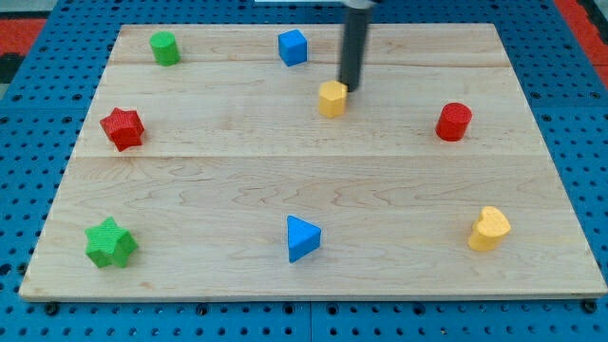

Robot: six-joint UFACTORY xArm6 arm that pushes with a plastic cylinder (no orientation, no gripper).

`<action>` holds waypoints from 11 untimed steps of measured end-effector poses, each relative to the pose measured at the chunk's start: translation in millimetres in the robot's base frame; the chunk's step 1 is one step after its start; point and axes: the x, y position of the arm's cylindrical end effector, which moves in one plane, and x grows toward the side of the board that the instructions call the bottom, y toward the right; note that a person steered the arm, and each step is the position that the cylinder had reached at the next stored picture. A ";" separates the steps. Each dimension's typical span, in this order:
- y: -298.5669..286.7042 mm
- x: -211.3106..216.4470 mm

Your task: Put the hexagon to the top right of the red star

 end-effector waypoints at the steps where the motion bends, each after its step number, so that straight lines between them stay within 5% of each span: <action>1: 14.6 2.2; 2: 71.2 10.7; 3: 61.0 43.4; 5: -81.3 22.9; 6: -82.7 30.3; 7: -17.3 54.8; 9: 46.3 -0.1; 11: -3.1 -34.4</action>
